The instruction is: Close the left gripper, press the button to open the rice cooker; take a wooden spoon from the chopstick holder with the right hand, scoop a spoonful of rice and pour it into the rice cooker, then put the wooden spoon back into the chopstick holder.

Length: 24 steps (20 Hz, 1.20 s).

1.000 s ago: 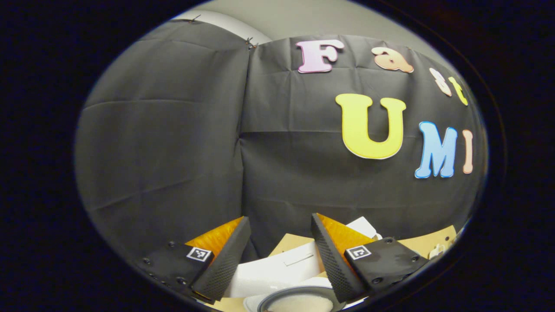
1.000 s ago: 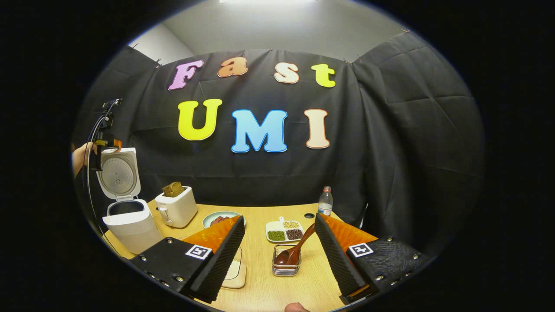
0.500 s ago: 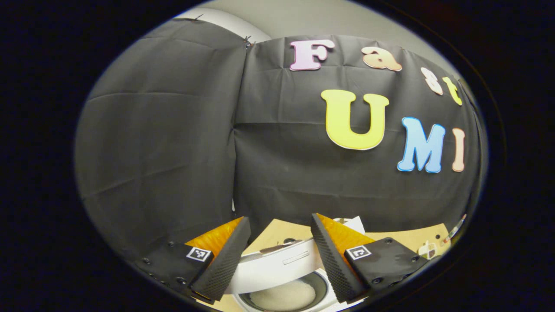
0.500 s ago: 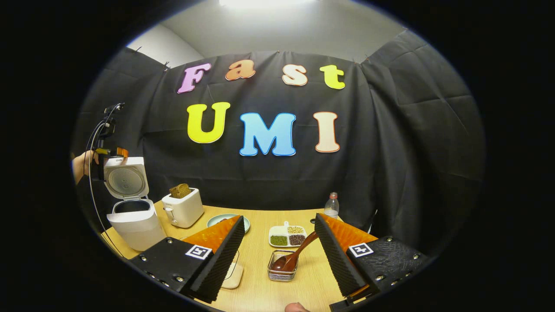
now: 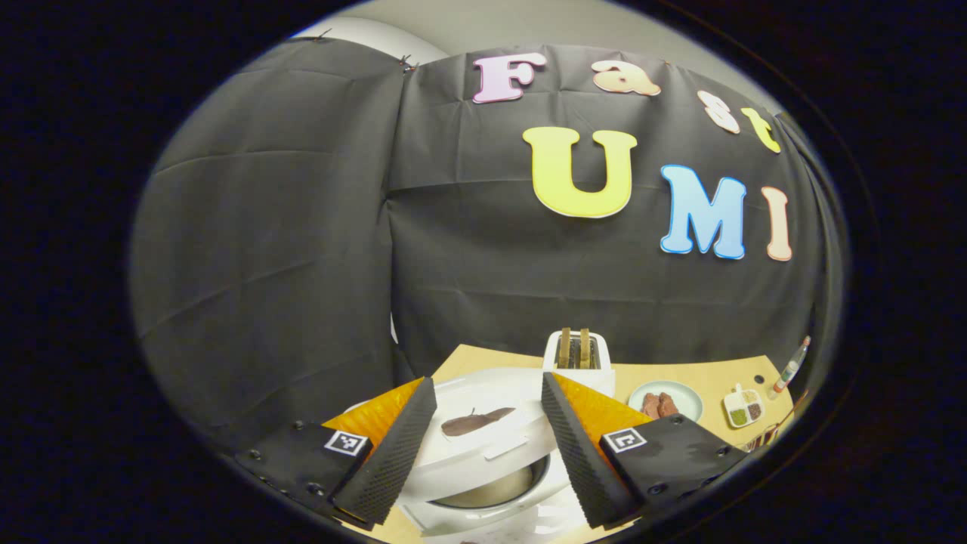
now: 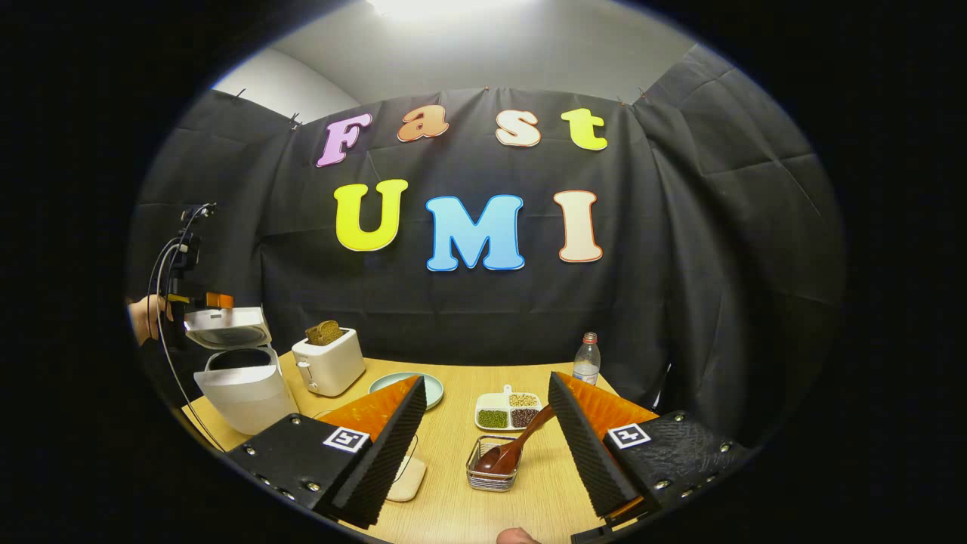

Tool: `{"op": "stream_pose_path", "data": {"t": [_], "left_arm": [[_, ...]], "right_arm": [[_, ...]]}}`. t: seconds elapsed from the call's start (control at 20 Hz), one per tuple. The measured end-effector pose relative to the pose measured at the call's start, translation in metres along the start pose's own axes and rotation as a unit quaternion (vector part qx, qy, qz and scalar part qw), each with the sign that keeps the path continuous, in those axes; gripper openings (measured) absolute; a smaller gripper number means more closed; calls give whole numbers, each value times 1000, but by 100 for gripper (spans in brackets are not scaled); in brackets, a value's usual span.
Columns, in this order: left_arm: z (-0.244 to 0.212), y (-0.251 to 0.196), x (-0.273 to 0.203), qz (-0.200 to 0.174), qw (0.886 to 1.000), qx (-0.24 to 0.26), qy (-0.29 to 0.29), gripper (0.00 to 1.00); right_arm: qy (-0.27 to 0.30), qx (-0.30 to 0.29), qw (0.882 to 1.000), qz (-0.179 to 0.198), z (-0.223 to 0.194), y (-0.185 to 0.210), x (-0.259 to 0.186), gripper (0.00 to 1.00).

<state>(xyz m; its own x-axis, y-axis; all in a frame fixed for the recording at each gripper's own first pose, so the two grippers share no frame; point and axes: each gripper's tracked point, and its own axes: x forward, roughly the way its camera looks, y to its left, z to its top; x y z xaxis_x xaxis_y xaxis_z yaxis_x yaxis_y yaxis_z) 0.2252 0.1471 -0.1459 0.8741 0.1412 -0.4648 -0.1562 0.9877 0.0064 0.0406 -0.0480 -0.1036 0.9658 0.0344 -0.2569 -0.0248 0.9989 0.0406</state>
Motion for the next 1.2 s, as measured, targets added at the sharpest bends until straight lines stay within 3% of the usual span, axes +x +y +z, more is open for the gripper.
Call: {"op": "stream_pose_path", "data": {"t": [0.35,1.2], "left_arm": [[-44,-16,-5,-4,1000,-13,26,97],[-118,-37,7,-6,996,30,78,98]], "right_arm": [[8,9,1000,0,-9,-10,-1,99],[19,11,999,-30,-18,-29,5,99]]}}
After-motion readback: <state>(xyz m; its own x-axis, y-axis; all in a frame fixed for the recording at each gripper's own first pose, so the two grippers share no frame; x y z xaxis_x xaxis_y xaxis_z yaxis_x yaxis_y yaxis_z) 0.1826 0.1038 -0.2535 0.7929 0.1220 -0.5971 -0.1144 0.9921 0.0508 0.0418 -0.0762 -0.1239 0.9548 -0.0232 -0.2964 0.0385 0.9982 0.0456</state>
